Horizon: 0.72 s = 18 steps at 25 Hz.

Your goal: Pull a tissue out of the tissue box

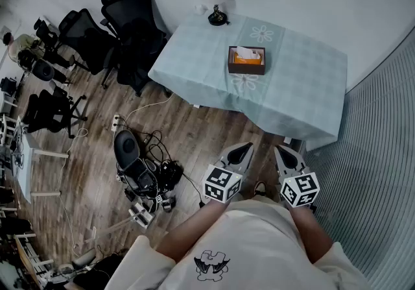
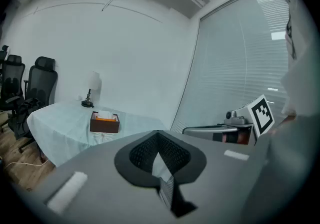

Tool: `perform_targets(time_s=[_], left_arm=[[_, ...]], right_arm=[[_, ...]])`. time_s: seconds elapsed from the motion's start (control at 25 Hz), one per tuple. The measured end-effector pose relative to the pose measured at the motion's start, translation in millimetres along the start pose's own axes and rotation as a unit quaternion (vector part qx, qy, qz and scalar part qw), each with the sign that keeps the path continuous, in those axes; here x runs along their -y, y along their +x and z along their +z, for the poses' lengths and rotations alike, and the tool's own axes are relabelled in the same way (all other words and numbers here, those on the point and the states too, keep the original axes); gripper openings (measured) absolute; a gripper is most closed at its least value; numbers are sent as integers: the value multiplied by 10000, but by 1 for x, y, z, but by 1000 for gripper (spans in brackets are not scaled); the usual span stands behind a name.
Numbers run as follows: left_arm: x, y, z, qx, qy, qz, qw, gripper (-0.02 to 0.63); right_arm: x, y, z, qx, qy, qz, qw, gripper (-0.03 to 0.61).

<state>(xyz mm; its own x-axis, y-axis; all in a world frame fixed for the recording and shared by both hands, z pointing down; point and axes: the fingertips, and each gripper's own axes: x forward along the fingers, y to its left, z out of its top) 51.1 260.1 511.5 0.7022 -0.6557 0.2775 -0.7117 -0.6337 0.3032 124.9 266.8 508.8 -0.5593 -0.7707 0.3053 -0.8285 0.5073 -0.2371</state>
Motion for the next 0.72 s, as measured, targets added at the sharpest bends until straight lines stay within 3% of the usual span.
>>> perform_targets(time_s=[0.72], left_arm=[[-14,2,-15,-133,-99,110,9998,5]], right_arm=[[2,11,-15,-206,-80,-33,9998,8]])
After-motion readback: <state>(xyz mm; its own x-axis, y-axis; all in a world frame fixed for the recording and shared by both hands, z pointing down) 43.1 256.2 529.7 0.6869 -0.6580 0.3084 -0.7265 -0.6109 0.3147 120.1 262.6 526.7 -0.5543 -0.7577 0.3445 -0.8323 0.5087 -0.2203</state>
